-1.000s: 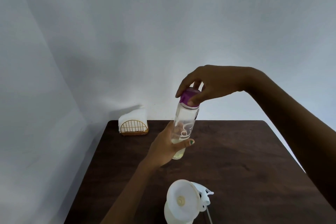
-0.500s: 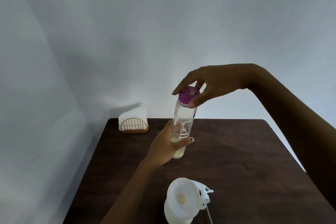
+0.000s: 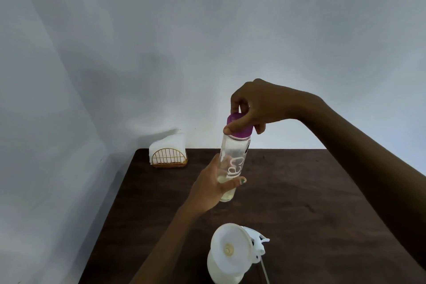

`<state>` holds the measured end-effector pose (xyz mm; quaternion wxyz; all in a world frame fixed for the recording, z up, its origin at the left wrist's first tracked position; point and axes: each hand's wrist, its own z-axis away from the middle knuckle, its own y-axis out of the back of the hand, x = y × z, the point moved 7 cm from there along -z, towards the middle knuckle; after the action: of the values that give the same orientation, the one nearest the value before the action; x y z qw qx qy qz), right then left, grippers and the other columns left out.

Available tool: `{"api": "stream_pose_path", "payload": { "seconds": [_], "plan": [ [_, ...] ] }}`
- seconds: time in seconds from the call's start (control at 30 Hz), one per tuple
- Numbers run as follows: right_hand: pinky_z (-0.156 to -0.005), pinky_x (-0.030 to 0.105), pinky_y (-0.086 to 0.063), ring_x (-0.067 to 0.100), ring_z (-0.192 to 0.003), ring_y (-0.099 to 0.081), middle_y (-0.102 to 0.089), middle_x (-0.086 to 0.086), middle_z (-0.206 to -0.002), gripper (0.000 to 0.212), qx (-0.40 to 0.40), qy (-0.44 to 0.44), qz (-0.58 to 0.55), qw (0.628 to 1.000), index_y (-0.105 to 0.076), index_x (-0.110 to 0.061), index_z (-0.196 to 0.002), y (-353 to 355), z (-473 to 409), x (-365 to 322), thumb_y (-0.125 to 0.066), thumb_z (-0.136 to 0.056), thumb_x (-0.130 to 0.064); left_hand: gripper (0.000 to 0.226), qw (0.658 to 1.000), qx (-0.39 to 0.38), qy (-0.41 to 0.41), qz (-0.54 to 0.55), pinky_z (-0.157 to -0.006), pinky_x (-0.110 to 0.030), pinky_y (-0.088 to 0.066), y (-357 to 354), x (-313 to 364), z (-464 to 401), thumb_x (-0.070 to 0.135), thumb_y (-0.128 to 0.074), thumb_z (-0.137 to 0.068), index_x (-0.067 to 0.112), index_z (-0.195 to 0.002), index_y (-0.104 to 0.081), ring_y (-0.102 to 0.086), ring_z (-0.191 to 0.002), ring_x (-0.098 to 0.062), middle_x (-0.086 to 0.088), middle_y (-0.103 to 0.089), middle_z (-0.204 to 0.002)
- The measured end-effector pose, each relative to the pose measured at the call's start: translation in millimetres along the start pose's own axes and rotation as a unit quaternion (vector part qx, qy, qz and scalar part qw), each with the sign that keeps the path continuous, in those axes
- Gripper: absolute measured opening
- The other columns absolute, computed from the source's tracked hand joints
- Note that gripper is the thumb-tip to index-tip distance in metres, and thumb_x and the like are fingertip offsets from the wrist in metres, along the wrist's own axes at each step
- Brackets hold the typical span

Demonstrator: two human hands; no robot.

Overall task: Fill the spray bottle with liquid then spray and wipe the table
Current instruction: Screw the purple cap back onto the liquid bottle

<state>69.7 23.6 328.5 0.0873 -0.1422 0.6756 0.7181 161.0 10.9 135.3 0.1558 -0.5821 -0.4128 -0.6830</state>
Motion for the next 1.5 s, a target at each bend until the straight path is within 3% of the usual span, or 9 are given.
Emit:
{"api": "stream_pose_path", "payload": {
  "seconds": [0.13,0.33,0.47,0.6,0.9,1.07,1.3,1.43,1.5],
  "plan": [
    [-0.048,0.023,-0.047,0.015,-0.037,-0.060,-0.059,-0.003,-0.040,0.056,0.033,-0.024,0.016,0.999,-0.062,-0.002,-0.079,2.7,-1.9,1.4,-0.074,-0.069,-0.056,0.074,1.000,0.008,-0.005,-0.007,-0.099,-0.041,-0.051,-1.7,2.4,-0.4,0.055,-0.070,-0.069,0.028,-0.133,-0.044,-0.061,-0.114,-0.014,0.007,-0.061,-0.128],
    [-0.050,0.024,-0.047,0.017,-0.046,-0.063,-0.068,0.006,-0.062,0.066,0.030,-0.057,0.114,0.991,-0.065,-0.006,-0.078,-3.8,-5.9,4.3,-0.051,-0.078,-0.071,0.067,1.000,-0.001,-0.005,-0.013,-0.097,-0.035,-0.051,-7.3,3.6,1.4,0.048,-0.073,-0.076,0.028,-0.132,-0.043,-0.061,-0.113,-0.011,0.008,-0.060,-0.129],
    [-0.068,0.029,-0.056,0.018,-0.072,-0.068,-0.065,-0.006,-0.101,0.042,-0.051,0.017,0.015,0.998,-0.064,-0.030,-0.107,-4.5,2.4,-3.8,-0.074,-0.072,-0.050,0.060,1.000,-0.028,0.002,0.009,-0.099,-0.040,-0.050,-1.6,3.4,-0.1,0.037,-0.075,-0.079,0.027,-0.130,-0.046,-0.062,-0.112,-0.010,0.007,-0.063,-0.125],
    [-0.062,0.030,-0.055,0.015,-0.059,-0.069,-0.065,-0.002,-0.085,0.041,-0.023,0.025,0.010,0.999,-0.063,-0.022,-0.096,-1.3,1.9,-1.2,-0.078,-0.069,-0.048,0.066,1.000,0.000,-0.001,-0.014,-0.098,-0.043,-0.051,3.5,1.9,-1.4,0.046,-0.075,-0.075,0.027,-0.131,-0.045,-0.062,-0.111,-0.013,0.006,-0.063,-0.126],
    [-0.055,0.026,-0.030,0.017,-0.058,-0.049,-0.051,0.002,-0.059,0.074,0.106,-0.075,0.214,0.968,-0.044,-0.012,-0.056,5.4,-2.8,5.2,-0.018,-0.082,-0.075,0.068,1.000,0.009,-0.002,-0.020,-0.099,-0.041,-0.050,1.3,-0.3,-1.3,0.046,-0.074,-0.076,0.028,-0.133,-0.044,-0.061,-0.114,-0.011,0.007,-0.061,-0.128],
    [-0.082,0.019,-0.049,0.006,-0.097,-0.062,-0.060,-0.015,-0.120,0.027,-0.076,0.057,-0.024,0.995,-0.062,-0.034,-0.118,-1.6,4.1,-5.4,-0.054,-0.093,-0.039,0.067,1.000,0.010,0.003,-0.012,-0.100,-0.039,-0.049,3.2,-4.0,-2.3,0.044,-0.075,-0.076,0.031,-0.133,-0.043,-0.059,-0.114,-0.009,0.007,-0.060,-0.130],
    [-0.064,0.032,-0.042,0.017,-0.061,-0.059,-0.062,0.003,-0.060,0.072,0.070,-0.075,0.161,0.982,-0.063,-0.011,-0.060,10.6,-1.6,14.3,-0.030,-0.088,-0.068,0.065,1.000,0.014,0.014,-0.005,-0.099,-0.043,-0.050,6.2,-9.7,-3.0,0.045,-0.075,-0.076,0.029,-0.131,-0.045,-0.061,-0.112,-0.010,0.009,-0.063,-0.124],
    [-0.076,0.023,-0.048,0.012,-0.093,-0.061,-0.063,-0.007,-0.097,0.020,0.051,0.069,0.022,0.996,-0.068,-0.020,-0.095,7.6,-2.3,-1.2,-0.060,-0.090,-0.037,0.064,1.000,0.018,0.015,-0.010,-0.099,-0.042,-0.050,8.1,-11.3,-3.7,0.046,-0.075,-0.075,0.029,-0.130,-0.045,-0.061,-0.113,-0.010,0.009,-0.063,-0.124],
    [-0.082,0.012,-0.049,0.004,-0.108,-0.055,-0.057,-0.012,-0.121,0.027,-0.046,0.101,-0.034,0.993,-0.064,-0.030,-0.113,-7.6,-2.0,-4.6,-0.065,-0.088,-0.022,0.064,1.000,0.019,0.017,-0.008,-0.100,-0.042,-0.050,7.6,-10.0,-4.1,0.043,-0.075,-0.076,0.028,-0.130,-0.045,-0.061,-0.113,-0.012,0.006,-0.062,-0.126]
  ]
}}
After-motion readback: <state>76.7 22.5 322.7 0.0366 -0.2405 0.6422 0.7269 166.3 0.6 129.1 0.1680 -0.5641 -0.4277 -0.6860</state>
